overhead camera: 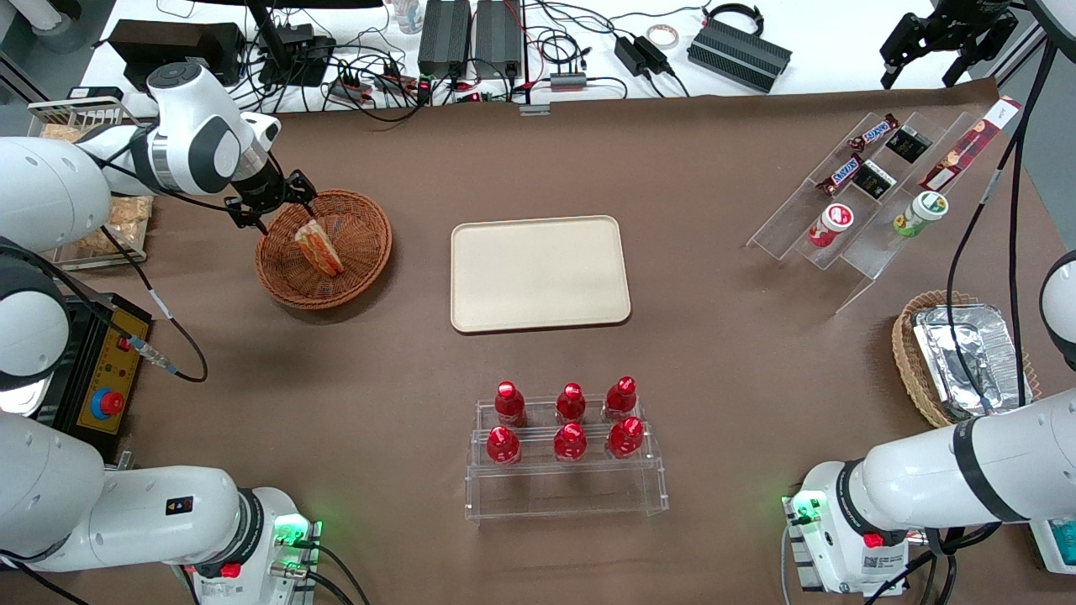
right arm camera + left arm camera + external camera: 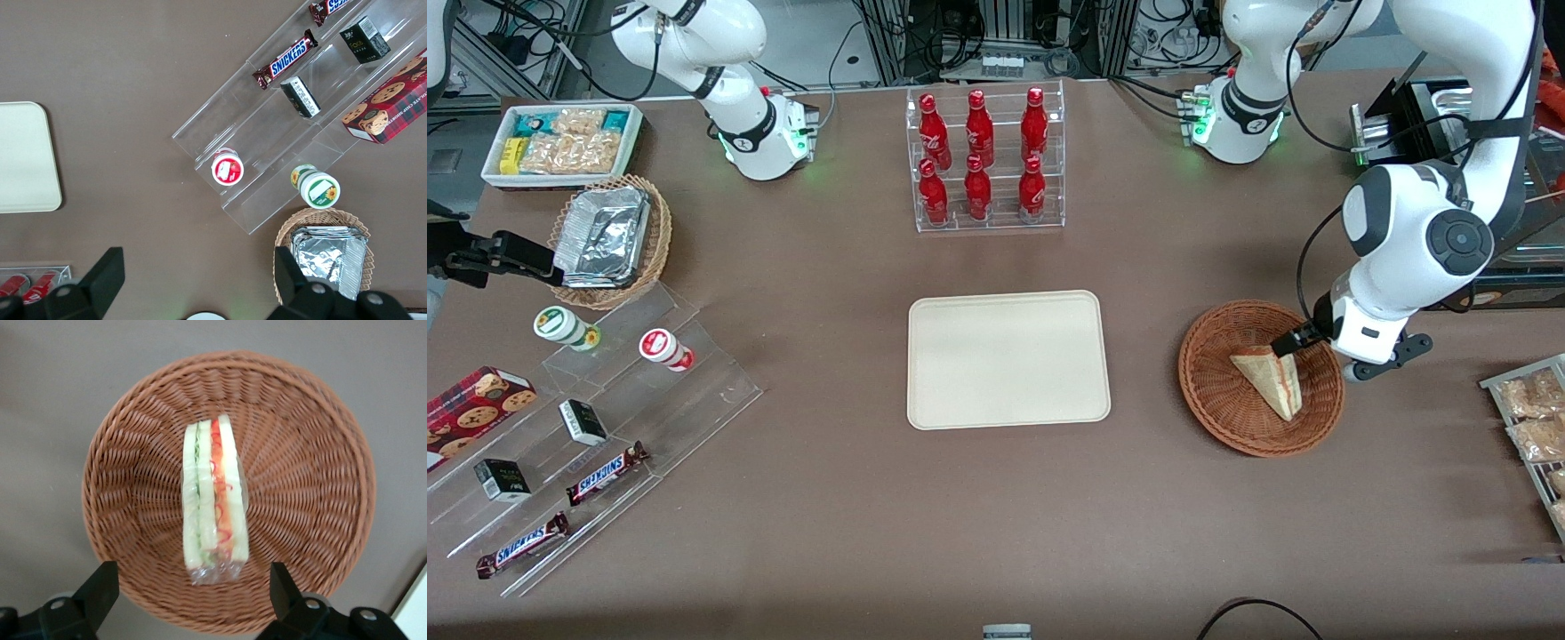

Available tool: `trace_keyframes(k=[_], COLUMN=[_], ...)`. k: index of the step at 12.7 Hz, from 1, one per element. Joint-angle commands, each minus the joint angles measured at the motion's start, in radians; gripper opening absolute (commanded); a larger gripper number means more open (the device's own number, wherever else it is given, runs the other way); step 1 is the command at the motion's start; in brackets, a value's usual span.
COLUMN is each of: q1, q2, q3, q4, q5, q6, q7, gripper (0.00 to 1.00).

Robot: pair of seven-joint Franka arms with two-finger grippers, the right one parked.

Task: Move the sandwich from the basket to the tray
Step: 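Lower the left gripper and close it on the sandwich's wrapped edge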

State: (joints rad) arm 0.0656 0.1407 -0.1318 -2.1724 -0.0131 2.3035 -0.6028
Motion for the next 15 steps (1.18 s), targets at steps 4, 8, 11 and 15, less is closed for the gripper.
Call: trace_keyframes(k=[4, 8, 11, 15], q1=[-0.004, -0.004, -0.003, -0.003], q2=[0.065, 0.115, 0.135, 0.16], q3=[-0.008, -0.008, -0.009, -0.009], q4=[0.005, 0.008, 0.008, 0.008], q5=[0.005, 0.007, 0.005, 0.004], q6=[0.06, 0.091, 0.108, 0.109], q7=[-0.14, -0.141, -0.141, -0.141], gripper=[1.0, 1.0, 1.0, 0.69])
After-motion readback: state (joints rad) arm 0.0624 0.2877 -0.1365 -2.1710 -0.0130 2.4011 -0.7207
